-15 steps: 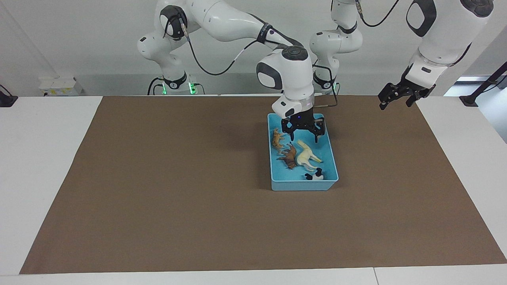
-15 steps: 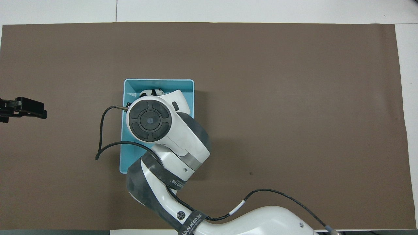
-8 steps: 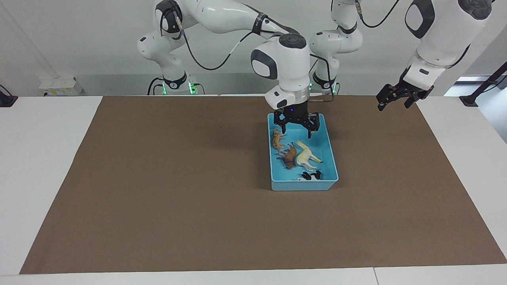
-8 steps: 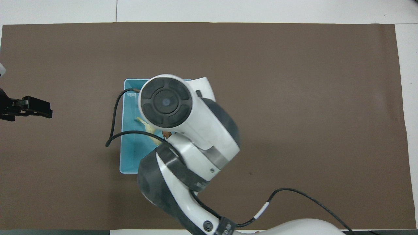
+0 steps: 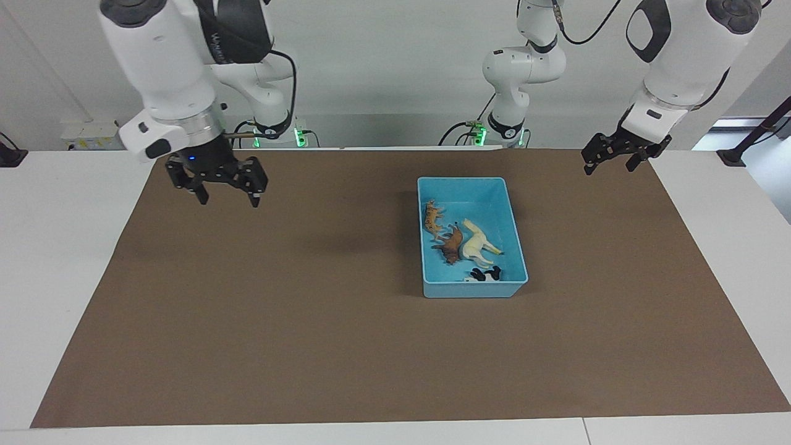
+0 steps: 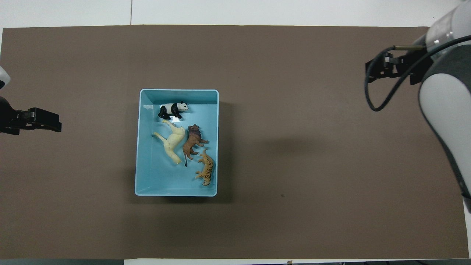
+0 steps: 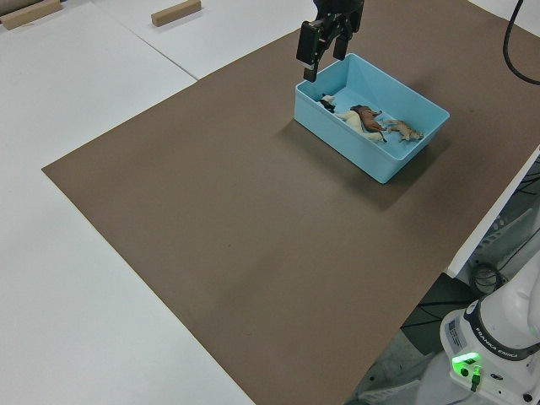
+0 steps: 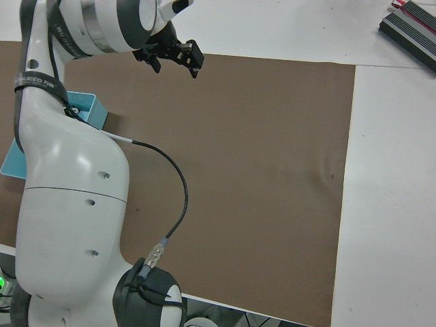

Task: Put all toys into storage box

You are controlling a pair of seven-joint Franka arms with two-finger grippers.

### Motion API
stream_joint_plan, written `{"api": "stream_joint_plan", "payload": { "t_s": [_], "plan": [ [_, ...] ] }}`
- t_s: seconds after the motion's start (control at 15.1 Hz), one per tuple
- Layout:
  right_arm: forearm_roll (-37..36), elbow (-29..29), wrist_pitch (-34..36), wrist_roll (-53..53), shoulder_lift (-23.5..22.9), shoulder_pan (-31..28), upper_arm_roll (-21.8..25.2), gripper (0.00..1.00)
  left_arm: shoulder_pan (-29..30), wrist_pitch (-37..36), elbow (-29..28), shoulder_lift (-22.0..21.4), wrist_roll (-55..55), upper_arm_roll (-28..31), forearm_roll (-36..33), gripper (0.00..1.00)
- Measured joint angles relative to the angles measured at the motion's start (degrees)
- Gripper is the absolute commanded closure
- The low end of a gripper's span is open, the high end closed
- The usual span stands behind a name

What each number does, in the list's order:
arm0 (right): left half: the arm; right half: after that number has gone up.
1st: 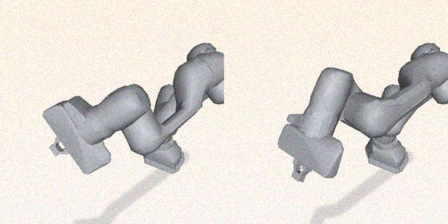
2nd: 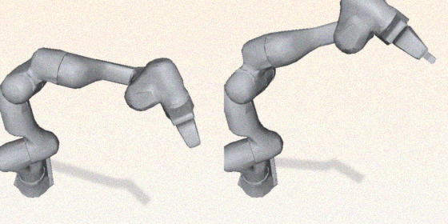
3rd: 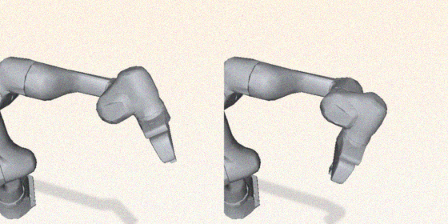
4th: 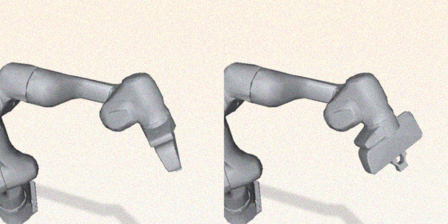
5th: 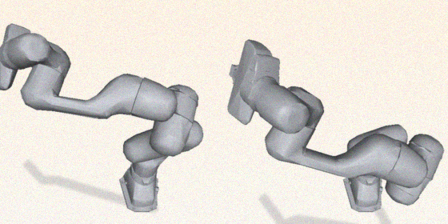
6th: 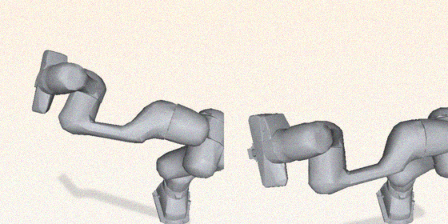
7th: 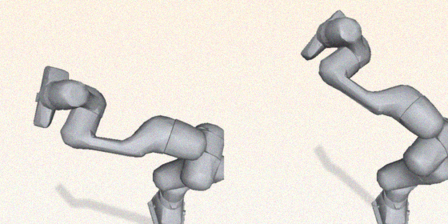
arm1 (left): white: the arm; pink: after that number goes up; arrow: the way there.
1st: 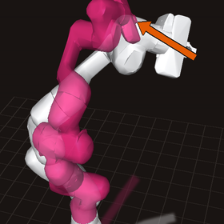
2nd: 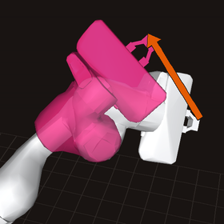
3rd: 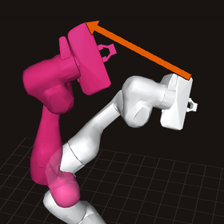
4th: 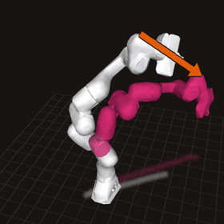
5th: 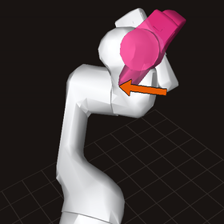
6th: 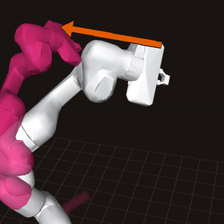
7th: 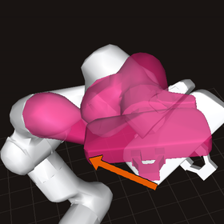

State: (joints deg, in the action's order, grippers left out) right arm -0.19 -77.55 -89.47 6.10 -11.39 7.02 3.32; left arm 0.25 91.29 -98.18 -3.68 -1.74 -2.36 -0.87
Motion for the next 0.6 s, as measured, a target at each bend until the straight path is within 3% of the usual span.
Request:
{"api": "stream_joint_plan", "payload": {
  "t_s": [0.4, 0.6],
  "plan": [
    [0.0, -11.1, -0.6, -6.0, 7.9, -4.5, -0.1, 0.00, 0.0, 0.1, 0.0, 0.0, 0.1, 0.0, 0.0, 0.00],
    [0.0, -13.3, -0.6, -8.5, 11.7, -5.6, 0.0, 0.00, 0.0, 0.1, 0.0, 0.0, 0.1, 0.1, 1.1, 0.00]
  ]
}}
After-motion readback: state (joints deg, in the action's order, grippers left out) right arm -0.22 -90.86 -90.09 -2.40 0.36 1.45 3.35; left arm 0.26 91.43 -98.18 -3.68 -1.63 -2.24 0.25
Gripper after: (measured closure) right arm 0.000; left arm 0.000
